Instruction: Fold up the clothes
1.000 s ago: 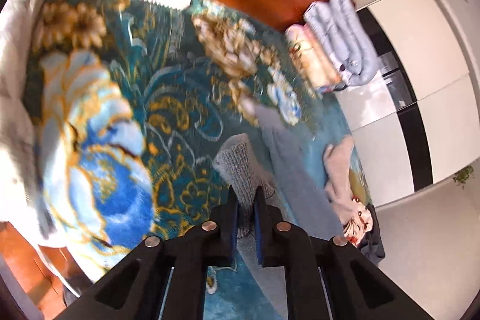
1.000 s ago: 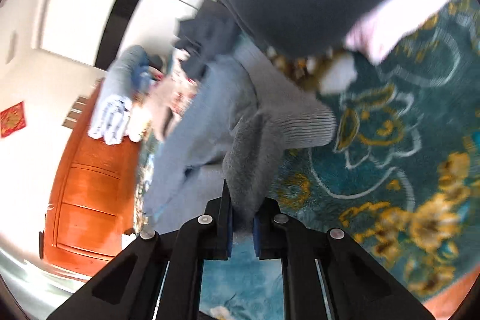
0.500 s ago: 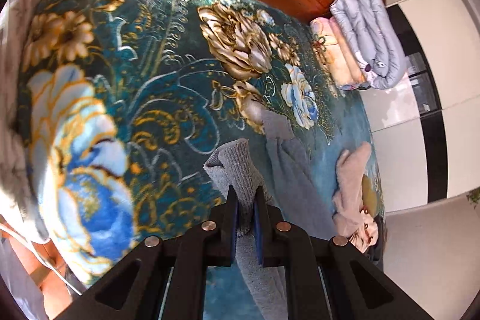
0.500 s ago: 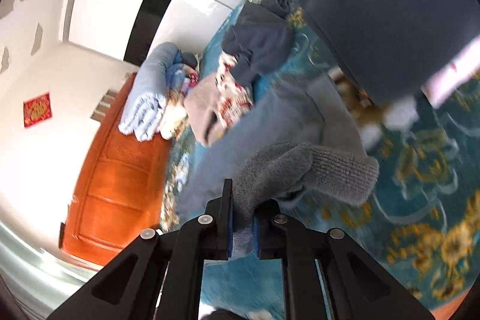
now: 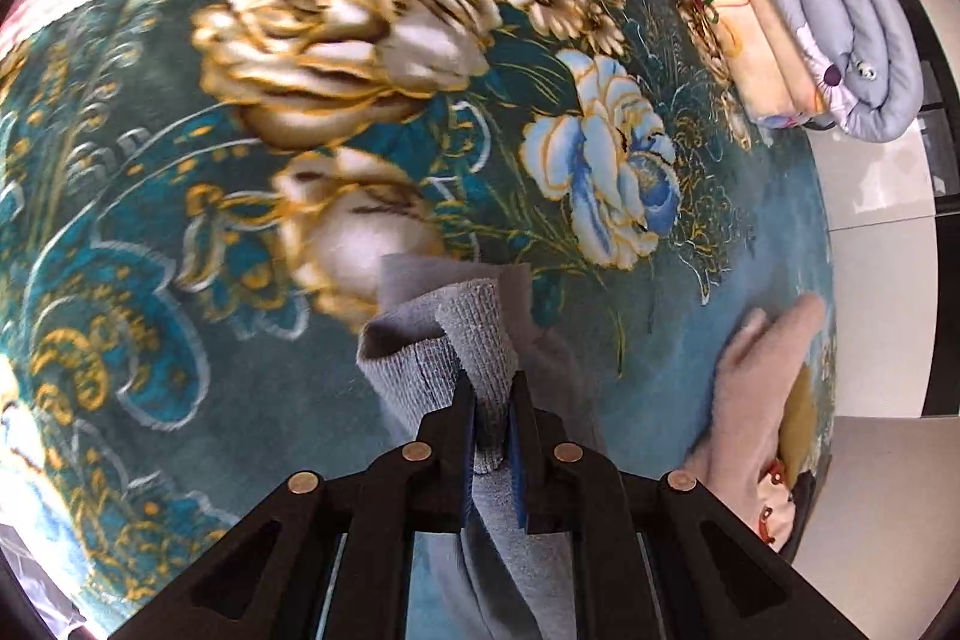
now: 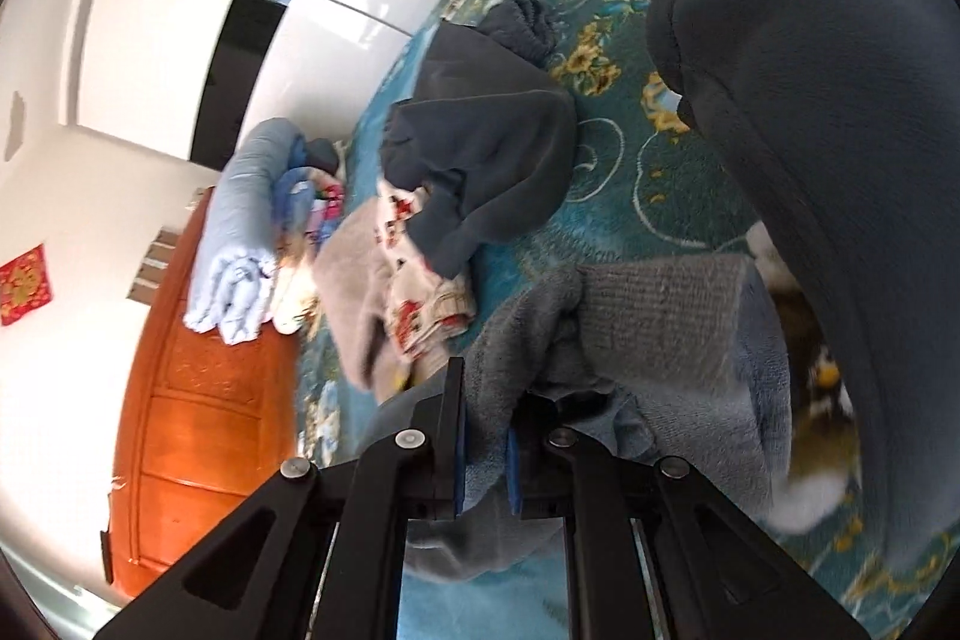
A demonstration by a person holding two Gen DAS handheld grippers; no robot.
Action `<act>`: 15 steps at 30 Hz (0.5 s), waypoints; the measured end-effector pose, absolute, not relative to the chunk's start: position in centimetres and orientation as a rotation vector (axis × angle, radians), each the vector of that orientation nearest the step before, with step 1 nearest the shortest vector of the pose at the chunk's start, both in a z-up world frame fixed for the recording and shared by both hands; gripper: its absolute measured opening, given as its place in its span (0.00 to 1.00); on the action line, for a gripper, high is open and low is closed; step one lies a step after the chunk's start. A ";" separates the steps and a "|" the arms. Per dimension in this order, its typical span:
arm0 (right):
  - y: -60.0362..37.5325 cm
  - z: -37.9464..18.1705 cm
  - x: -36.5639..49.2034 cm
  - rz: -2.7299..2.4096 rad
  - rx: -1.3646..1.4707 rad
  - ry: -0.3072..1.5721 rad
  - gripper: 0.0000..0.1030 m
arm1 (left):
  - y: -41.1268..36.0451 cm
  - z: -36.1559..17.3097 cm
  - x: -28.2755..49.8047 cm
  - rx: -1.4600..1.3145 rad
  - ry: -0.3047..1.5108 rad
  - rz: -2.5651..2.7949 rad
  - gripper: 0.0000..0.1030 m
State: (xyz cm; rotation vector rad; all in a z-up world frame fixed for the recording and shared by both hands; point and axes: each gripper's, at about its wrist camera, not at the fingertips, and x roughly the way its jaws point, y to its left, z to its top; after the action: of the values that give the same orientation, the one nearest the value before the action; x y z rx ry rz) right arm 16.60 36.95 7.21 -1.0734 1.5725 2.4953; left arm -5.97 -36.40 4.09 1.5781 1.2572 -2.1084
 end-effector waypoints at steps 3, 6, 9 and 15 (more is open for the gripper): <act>37.3 5.8 15.3 2.459 -1.093 1.563 0.10 | -35.7 2.4 -7.9 1.572 1.333 -2.144 0.14; 37.3 5.0 14.5 2.455 -1.119 1.515 0.13 | -35.9 1.2 -8.3 1.495 1.450 -2.229 0.35; 37.3 4.8 14.2 2.470 -1.117 1.472 0.13 | -36.8 0.8 -7.5 1.413 1.587 -2.321 0.53; 37.2 5.6 14.4 2.555 -1.038 1.352 0.43 | -36.7 2.2 -3.2 1.372 1.227 -2.525 0.63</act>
State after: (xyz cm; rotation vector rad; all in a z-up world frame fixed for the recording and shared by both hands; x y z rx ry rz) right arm 14.41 37.21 5.65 -1.0383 1.3518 2.5549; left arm -3.20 -36.68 2.23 1.3716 1.2272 -2.5250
